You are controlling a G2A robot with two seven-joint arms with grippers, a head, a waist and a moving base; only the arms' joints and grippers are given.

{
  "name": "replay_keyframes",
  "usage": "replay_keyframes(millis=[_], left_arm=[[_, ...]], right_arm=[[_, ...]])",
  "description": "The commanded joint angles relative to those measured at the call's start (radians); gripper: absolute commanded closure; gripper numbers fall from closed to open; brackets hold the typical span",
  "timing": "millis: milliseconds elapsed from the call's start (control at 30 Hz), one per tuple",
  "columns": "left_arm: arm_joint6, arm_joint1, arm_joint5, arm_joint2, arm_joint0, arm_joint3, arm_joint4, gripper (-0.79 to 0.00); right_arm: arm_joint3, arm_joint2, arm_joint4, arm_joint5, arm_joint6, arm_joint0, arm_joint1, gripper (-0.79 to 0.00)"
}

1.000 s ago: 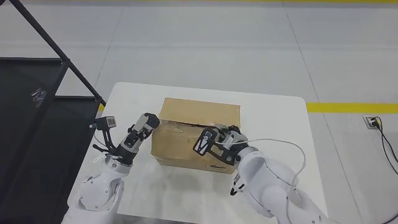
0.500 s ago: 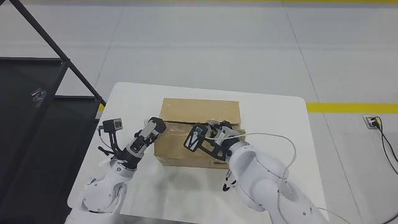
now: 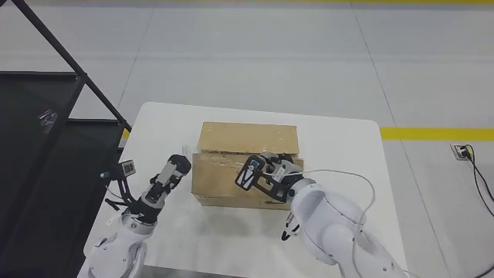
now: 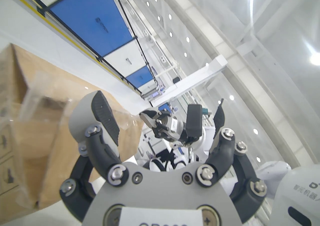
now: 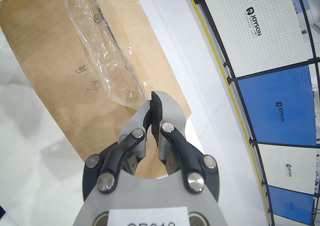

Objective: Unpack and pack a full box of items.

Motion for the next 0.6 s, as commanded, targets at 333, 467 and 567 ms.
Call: replay_keyframes(millis=[333,467,567], left_arm=[[0.097,-0.008,0.129,0.015,-0.034,0.127,0.006,-0.785],[0.066,-0.012,0.117,0.046,-0.074,0.172,0.006,-0.785],[0.038,-0.013,0.086,0.062,-0.091,0.193,0.007,-0.785]], right_arm=[[-0.011,0.030,-0.014,-0.010,-0.033,-0.028,-0.004,0.000],[-0.018,0.041,-0.018,-0.015,-0.042,-0.043,-0.005,0.000],[-0.022,0.047,-0.021,-0.018,-0.044,-0.052,-0.006,0.000]])
